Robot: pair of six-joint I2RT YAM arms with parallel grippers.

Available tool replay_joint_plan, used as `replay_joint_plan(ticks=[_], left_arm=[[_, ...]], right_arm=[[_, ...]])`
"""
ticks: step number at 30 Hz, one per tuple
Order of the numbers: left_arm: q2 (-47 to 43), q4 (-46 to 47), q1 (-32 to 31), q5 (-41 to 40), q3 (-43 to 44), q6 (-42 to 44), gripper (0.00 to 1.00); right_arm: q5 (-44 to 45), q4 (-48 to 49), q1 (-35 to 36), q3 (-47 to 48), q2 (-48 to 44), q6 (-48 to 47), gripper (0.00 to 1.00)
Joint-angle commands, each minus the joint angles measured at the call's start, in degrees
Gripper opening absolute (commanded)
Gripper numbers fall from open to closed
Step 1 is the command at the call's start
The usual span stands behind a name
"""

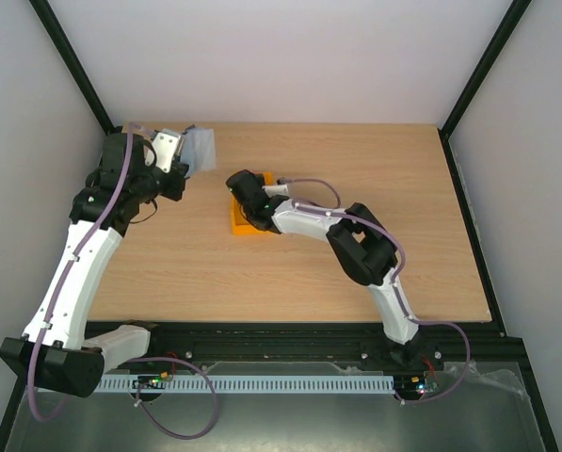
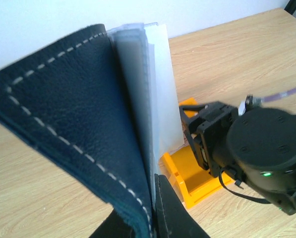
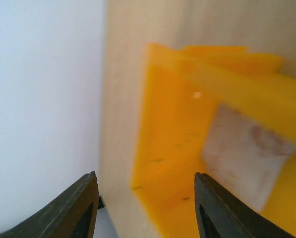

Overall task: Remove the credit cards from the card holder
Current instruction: Place the credit card in the storage box, then remove the credit card from the card holder.

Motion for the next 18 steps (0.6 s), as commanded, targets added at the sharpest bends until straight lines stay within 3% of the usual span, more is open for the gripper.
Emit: replay_joint_plan(ticks=[1, 3, 5, 6, 8, 13, 18], left_arm=[[0.1, 0.5, -0.2, 2.0, 1.0, 0.9, 0.04], [0.2, -0.3, 0.0, 4.7, 1.5, 1.3, 0.04], [0.4, -1.8, 0.4, 9.0, 2.5, 1.7, 0.04], [0.5, -2.7, 0.6, 12.1, 3.3, 2.0, 0.04], [0.9, -4.8, 1.1, 17.3, 5.1, 3.0, 0.04], [2.4, -14.5, 2.8, 35.1, 12.5, 10.6, 0.02], [4.1, -24.2, 3.5, 47.3, 23.0, 18.4, 0.02]], right_arm=[[3.6, 12.1, -0.2, -0.9, -9.4, -24.1, 0.53], [3.0, 19.8, -0.3, -4.4, -13.6, -37.0, 0.55], [0.8, 31.8, -0.3, -9.6, -18.1, -57.2, 0.58], [-1.0, 36.5, -0.5, -12.3, -20.8, -68.0, 0.63], [-3.1, 39.7, -1.9, -18.9, -26.6, -79.1, 0.74], [-36.6, 39.4, -10.6, -29.7, -42.1, -87.7, 0.79], [-61.1, 26.2, -12.6, -28.9, -50.3, -98.0, 0.85]])
